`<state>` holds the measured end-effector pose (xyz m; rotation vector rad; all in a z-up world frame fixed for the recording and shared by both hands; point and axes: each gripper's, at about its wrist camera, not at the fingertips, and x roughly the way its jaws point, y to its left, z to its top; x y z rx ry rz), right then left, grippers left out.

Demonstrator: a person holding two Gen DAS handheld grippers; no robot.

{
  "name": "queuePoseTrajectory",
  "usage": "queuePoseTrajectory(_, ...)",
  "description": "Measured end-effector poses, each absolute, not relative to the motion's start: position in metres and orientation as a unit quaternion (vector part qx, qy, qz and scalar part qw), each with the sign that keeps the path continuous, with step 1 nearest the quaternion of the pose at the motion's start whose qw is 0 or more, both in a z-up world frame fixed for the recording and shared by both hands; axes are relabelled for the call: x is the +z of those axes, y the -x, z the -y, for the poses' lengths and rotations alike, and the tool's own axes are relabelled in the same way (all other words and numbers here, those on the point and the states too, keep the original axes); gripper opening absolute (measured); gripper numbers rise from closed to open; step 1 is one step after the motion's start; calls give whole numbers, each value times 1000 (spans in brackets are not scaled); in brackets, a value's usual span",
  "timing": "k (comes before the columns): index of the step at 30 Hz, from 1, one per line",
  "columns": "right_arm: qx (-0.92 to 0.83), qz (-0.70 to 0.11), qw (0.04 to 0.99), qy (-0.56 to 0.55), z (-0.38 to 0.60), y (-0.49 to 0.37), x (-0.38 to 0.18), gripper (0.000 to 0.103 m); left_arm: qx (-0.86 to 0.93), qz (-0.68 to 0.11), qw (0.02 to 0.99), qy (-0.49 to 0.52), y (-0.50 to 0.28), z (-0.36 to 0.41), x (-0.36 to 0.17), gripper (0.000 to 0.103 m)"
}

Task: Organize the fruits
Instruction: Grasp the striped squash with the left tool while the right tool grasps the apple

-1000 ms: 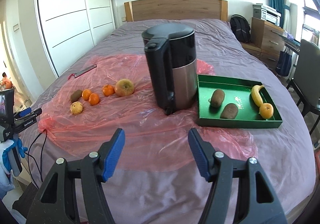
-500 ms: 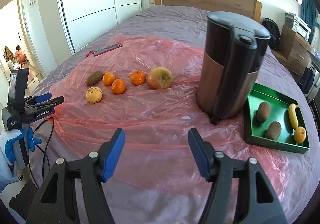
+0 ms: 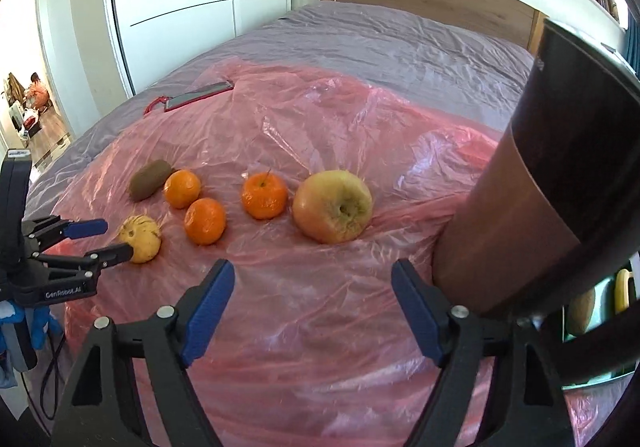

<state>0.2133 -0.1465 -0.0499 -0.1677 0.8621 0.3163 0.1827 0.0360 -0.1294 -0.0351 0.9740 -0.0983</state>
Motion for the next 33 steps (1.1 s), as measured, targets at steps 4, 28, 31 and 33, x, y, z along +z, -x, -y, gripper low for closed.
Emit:
queuePoseTrajectory(4, 144, -416, 895, 76, 143, -246, -63, 103, -67, -469, 880, 19, -195, -32, -133, 63)
queuePoseTrajectory(28, 171, -446, 877, 63, 133, -314, -126, 103, -97, -481, 871, 30, -213, -28, -151, 64)
queuePoseTrajectory(31, 172, -446, 876, 58, 134, -317, -128, 103, -95, -480, 872, 29, -213, -28, -152, 60)
queuePoseTrajectory(33, 174, -453, 872, 59, 133, -320, -133, 96, -94, -481, 871, 30, -214, -29, -154, 55)
